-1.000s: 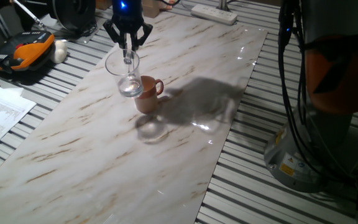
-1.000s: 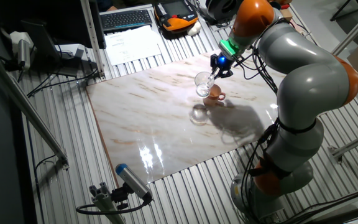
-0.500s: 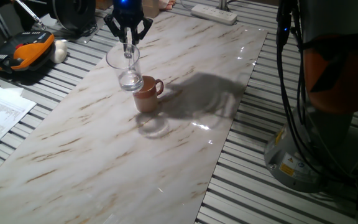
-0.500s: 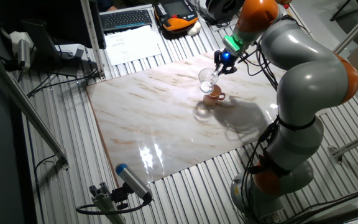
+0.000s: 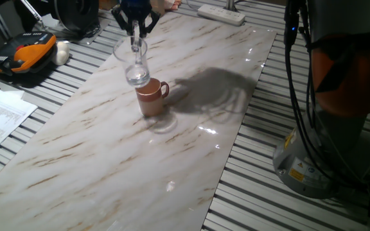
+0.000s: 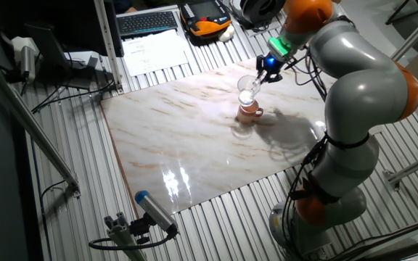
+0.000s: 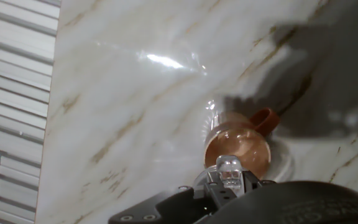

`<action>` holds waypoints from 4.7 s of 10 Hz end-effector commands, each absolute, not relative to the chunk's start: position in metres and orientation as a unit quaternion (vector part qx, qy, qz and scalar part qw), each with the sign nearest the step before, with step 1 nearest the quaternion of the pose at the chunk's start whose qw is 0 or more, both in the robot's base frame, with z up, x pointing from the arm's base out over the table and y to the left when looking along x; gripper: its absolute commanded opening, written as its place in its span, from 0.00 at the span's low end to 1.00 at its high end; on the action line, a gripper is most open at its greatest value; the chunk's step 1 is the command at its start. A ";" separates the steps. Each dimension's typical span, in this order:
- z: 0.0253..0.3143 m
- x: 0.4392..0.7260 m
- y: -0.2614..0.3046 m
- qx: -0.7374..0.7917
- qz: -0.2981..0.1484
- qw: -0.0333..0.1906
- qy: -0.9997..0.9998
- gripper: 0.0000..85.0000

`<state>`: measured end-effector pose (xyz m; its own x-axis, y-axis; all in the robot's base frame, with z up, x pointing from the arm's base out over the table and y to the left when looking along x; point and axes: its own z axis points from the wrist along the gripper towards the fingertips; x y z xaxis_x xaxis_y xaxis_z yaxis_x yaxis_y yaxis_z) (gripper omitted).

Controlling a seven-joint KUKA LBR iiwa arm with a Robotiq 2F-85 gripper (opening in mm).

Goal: Pour the water from one cup into another empty cup

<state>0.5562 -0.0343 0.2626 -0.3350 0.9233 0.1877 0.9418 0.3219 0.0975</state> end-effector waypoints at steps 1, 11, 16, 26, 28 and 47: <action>0.263 0.557 -0.040 -0.573 -0.092 0.048 -0.813 0.00; 0.265 0.557 -0.090 -0.566 -0.076 0.043 -0.820 0.00; 0.266 0.556 -0.096 -0.564 -0.062 0.040 -0.823 0.00; 0.255 0.553 -0.120 -0.560 -0.042 0.032 -0.827 0.00; 0.254 0.552 -0.124 -0.554 -0.027 0.030 -0.831 0.00; 0.253 0.552 -0.125 -0.504 0.080 0.021 -0.860 0.00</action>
<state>0.5524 -0.1252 0.2534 -0.4909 0.8700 -0.0450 0.8635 0.4790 -0.1579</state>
